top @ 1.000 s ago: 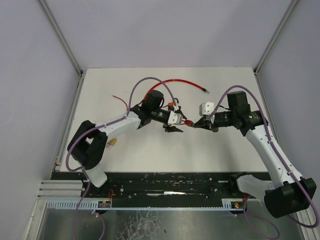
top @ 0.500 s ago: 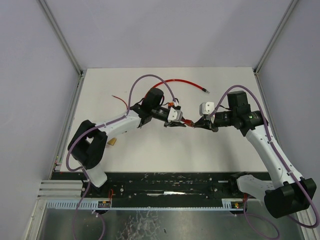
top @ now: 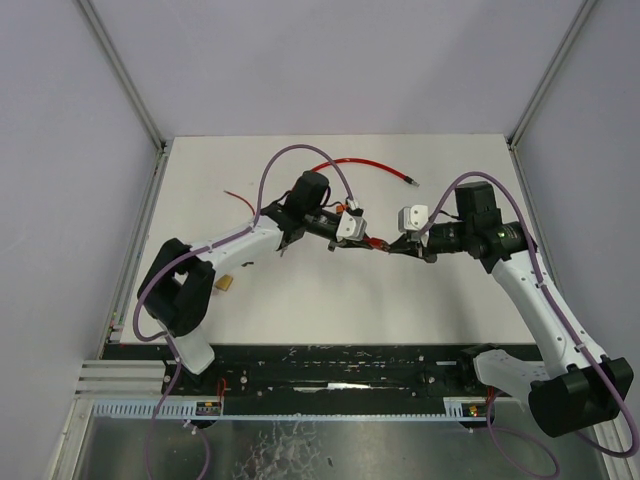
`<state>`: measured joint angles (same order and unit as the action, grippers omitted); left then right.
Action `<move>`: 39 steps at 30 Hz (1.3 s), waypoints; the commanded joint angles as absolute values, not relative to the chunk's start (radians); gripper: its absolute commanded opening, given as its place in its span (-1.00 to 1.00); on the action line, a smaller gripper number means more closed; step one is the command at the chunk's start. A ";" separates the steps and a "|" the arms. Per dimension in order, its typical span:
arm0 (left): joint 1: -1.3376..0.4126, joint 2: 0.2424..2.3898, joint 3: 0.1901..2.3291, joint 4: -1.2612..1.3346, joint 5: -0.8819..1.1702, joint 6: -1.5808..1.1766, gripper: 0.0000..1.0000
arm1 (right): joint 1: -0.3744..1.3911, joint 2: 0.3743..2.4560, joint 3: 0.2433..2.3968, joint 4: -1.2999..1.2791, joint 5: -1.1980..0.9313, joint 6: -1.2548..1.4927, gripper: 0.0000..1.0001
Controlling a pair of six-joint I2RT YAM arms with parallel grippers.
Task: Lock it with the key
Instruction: Remove the key from the lock.
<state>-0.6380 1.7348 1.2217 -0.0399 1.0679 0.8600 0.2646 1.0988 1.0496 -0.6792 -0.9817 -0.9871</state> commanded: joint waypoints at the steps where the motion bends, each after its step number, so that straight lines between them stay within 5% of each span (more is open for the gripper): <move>1: -0.629 1.749 1.252 -0.052 1.025 0.865 -1.00 | 0.274 1.097 1.097 -0.730 -0.887 -1.076 -1.00; 8: -0.592 1.917 1.506 -0.455 1.129 0.977 -1.00 | 0.464 1.048 1.074 -0.803 -0.499 -1.424 -1.00; 15: -0.568 2.093 1.781 -0.857 1.140 1.160 -1.00 | 0.523 1.071 1.078 -0.755 -0.314 -1.362 -1.00; 18: -0.567 1.958 1.593 -0.620 1.067 1.065 -1.00 | 0.477 1.084 1.105 -0.763 -0.394 -1.213 -1.00; 23: -0.612 1.639 1.054 0.251 0.766 0.884 -1.00 | 0.194 1.139 1.148 -0.784 -0.815 -0.960 -1.00; 28: -0.699 1.609 0.994 0.269 0.530 1.009 -1.00 | 0.170 1.220 1.152 -0.779 -1.027 -0.786 -1.00; 34: -0.588 1.693 1.184 -0.041 0.864 0.965 -1.00 | 0.169 1.103 1.109 -0.786 -0.869 -1.078 -1.00; 39: -0.545 1.911 1.515 -0.539 1.128 1.113 -1.00 | 0.171 0.963 1.017 -0.773 -0.724 -1.439 -1.00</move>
<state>-0.5835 1.7748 1.3190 -0.1211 0.9230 1.0027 0.1738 1.0565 1.0458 -0.7662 -0.8356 -1.1408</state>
